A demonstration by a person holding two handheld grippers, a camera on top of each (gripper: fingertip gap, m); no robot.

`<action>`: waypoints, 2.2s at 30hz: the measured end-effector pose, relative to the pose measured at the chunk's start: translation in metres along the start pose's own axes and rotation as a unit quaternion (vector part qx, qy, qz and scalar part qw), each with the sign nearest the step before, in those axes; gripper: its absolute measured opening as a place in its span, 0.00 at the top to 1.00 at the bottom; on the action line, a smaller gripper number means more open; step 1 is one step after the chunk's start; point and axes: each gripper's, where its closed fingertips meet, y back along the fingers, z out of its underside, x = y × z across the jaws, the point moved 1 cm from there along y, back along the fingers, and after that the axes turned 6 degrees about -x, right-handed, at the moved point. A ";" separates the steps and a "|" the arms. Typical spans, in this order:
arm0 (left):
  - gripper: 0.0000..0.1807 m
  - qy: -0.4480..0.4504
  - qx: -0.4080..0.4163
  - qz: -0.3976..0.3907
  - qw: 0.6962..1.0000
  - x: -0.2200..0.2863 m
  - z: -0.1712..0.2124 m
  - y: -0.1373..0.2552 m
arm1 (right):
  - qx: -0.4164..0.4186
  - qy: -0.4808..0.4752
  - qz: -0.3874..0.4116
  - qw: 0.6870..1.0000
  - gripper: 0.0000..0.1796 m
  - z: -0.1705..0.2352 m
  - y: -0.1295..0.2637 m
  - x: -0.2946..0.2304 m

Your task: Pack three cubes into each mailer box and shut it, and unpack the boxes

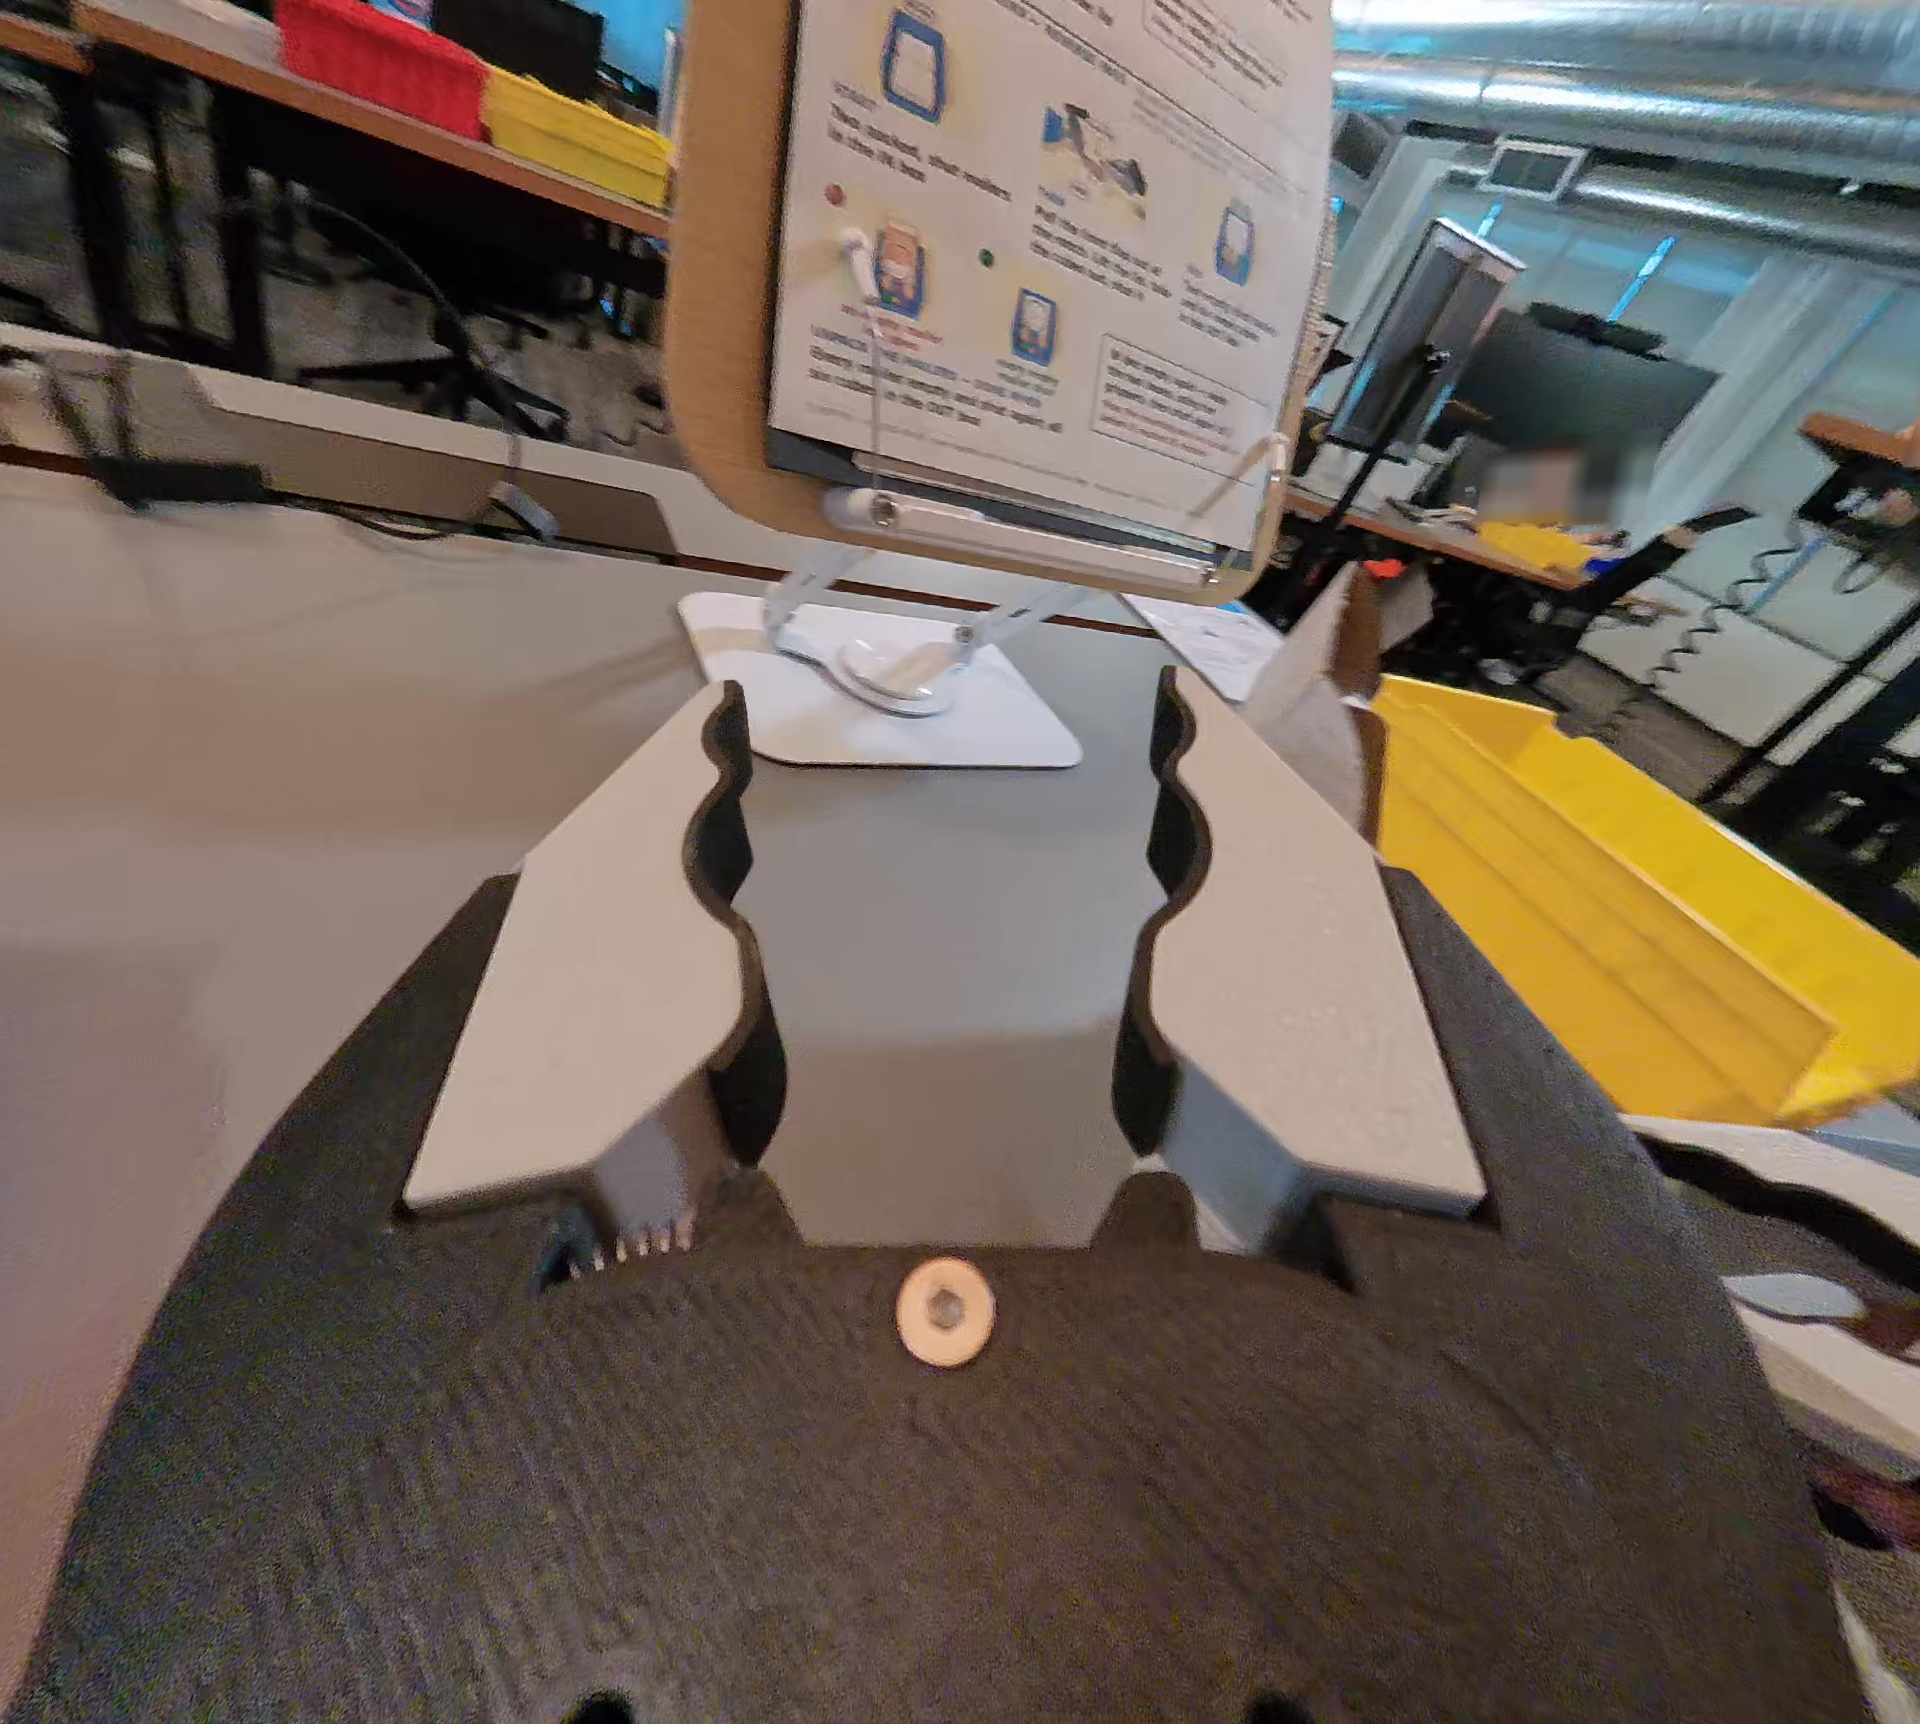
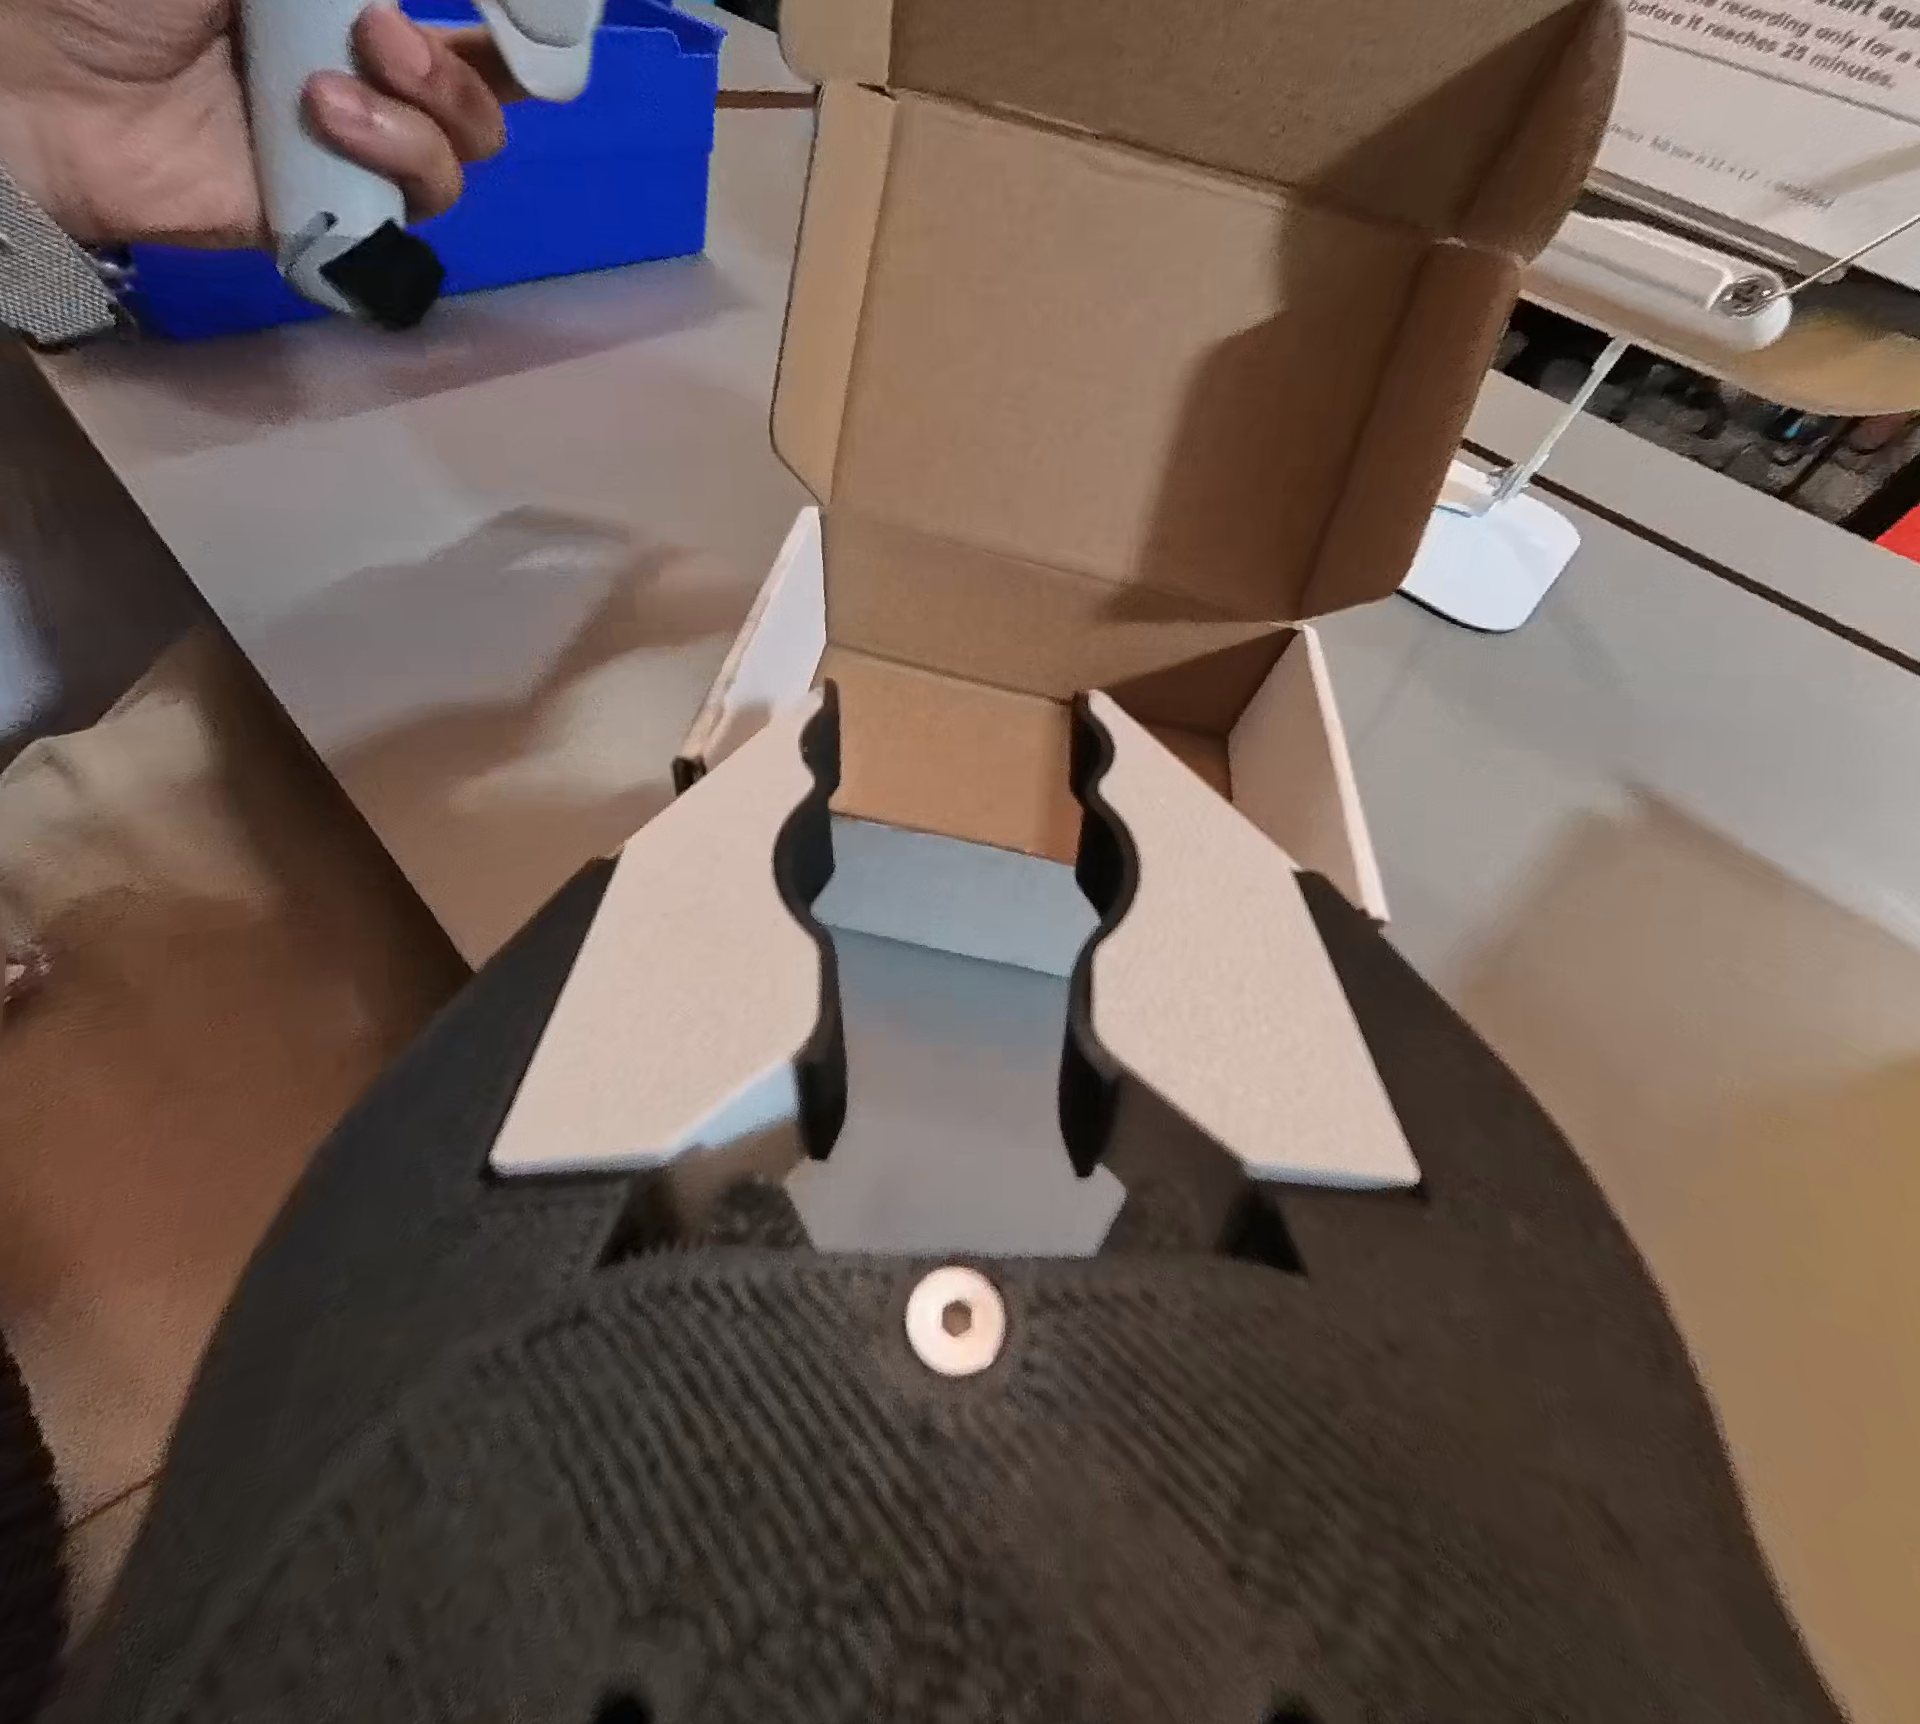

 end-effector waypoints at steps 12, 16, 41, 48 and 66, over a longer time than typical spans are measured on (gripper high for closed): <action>0.57 -0.077 -0.136 -0.259 0.953 -0.144 -0.043 0.117 | -0.027 0.028 -0.025 0.999 0.76 0.008 -0.018 -0.006; 0.56 -0.043 -0.212 -0.385 0.897 -0.226 -0.020 0.192 | -0.030 0.035 -0.035 0.998 0.76 0.008 -0.023 -0.012; 0.78 -0.058 -0.369 -0.401 0.837 -0.280 0.046 0.208 | -0.014 0.056 -0.028 0.998 0.77 -0.002 -0.020 -0.018; 0.78 -0.080 -0.302 -0.399 0.862 -0.260 0.001 0.207 | -0.010 0.049 -0.013 0.999 0.77 -0.002 -0.017 -0.005; 0.79 -0.276 -0.217 0.148 0.925 0.172 -0.003 0.082 | -0.048 -0.052 0.130 0.989 0.68 0.028 -0.004 0.090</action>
